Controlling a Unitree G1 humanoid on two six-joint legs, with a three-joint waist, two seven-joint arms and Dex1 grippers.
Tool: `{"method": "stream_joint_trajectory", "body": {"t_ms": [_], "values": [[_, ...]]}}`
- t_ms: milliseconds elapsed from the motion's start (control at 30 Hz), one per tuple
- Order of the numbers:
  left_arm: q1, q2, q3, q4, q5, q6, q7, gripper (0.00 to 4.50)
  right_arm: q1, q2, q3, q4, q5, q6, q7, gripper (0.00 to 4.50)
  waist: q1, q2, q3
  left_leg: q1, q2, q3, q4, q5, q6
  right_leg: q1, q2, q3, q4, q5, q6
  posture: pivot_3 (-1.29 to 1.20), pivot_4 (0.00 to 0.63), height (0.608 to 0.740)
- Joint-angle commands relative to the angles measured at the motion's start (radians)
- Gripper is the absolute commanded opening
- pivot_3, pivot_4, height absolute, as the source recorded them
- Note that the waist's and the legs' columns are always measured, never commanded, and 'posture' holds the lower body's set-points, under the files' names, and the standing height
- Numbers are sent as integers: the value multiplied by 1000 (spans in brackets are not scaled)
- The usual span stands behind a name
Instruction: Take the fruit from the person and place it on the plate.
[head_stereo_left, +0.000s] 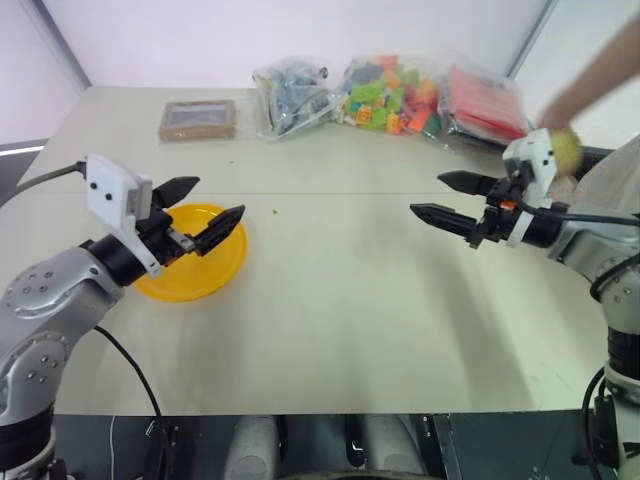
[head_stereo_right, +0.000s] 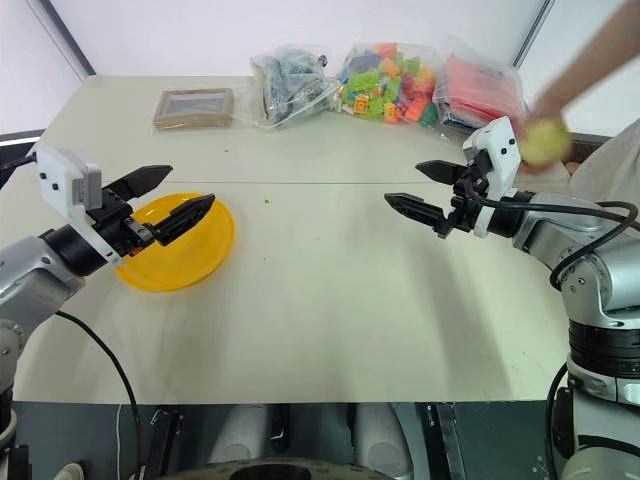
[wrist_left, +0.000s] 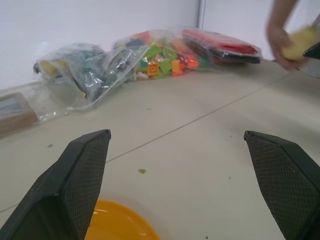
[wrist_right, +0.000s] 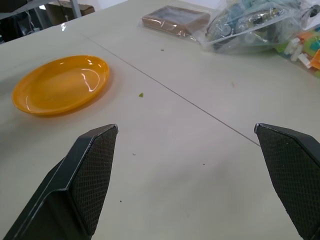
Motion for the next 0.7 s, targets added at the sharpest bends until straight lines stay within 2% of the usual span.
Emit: {"method": "stream_joint_trajectory", "body": {"t_ms": [33,433,700], "values": [[-15,-3,5,-17,0,-7,-3,4500,-21,-13,-32,-37,16,-9,1,4474,0,0,0,0,0,0,0,0,0,0,0,0,0,0,0,0,150,731],[-37,-36,21,-5,-10,-19,30,4500,-20,-12,-25,-26,10,-22,5,4474,1,0,0,0,0,0,0,0,0,0,0,0,0,0,0,0,150,731],[-171,-226,97,54,-146,18,388,4500,-139,33,-52,-45,118,36,-34,4474,-3,0,0,-1,0,-2,8,0,1,1,0,0,4,0,0,0,150,731]]}}
